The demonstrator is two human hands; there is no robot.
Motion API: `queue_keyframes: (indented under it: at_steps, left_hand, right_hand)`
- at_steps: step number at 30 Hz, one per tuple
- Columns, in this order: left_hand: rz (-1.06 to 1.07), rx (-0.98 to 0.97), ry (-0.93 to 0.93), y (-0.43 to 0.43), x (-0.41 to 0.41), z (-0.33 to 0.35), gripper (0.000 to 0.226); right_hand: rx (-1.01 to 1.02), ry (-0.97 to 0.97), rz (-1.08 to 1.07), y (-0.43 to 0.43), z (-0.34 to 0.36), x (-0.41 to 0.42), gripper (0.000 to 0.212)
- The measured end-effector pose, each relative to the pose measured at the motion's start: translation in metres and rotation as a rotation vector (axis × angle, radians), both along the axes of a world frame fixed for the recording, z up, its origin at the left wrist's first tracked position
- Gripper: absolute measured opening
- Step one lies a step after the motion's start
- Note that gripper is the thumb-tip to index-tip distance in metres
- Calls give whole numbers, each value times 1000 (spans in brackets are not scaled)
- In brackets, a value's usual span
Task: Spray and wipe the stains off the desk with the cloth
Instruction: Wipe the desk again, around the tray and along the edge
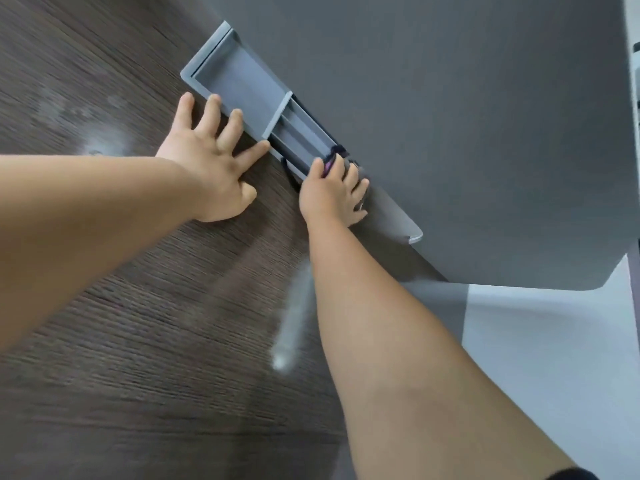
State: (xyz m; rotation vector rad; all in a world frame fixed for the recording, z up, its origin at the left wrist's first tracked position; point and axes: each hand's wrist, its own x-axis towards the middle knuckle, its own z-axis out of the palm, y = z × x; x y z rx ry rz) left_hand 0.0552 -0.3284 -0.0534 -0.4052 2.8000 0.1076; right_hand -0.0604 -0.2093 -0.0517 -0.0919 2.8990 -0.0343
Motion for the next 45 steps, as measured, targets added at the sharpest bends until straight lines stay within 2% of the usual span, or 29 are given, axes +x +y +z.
queue_keyframes:
  at_steps: [5, 10, 14, 17, 21, 26, 32, 36, 38, 41, 43, 45]
  left_hand:
    - [-2, -9, 21, -5, 3, -2, 70]
    - [-1, -17, 5, -6, 2, 0, 71]
    - [-7, -26, 1, -5, 2, 0, 69]
    - [8, -21, 5, -2, 1, 0, 70]
    - [15, -8, 10, -2, 0, -1, 69]
    - [12, -38, 14, -3, 1, -1, 68]
    - [3, -17, 7, -5, 1, -1, 67]
    - [-11, 5, 28, -5, 3, -3, 69]
    - [-1, 104, 82, -9, 6, 0, 69]
    - [115, 348, 223, -27, 13, 7, 63]
    - [135, 329, 325, -38, 23, 4, 58]
    - [99, 238, 381, -46, 35, -1, 69]
  right_hand:
    - [-65, -73, 191, -53, -1, 19, 51]
    - [-51, -49, 304, -39, -2, 9, 49]
    - [-33, -4, 189, -13, -3, 2, 49]
    - [-55, -38, 99, -37, -3, 10, 51]
    - [-86, -52, 206, -61, -4, 17, 50]
    - [-53, 18, 301, -21, -5, 4, 49]
    - [10, 51, 119, 31, -5, -11, 49]
    - [-7, 39, 17, 14, -6, 0, 52]
    - [3, 37, 46, 2, -7, 14, 53]
    - [-12, 53, 244, -14, -10, 46, 53]
    - [-27, 58, 355, -27, -12, 59, 53]
    - [-27, 60, 407, -43, -11, 56, 53]
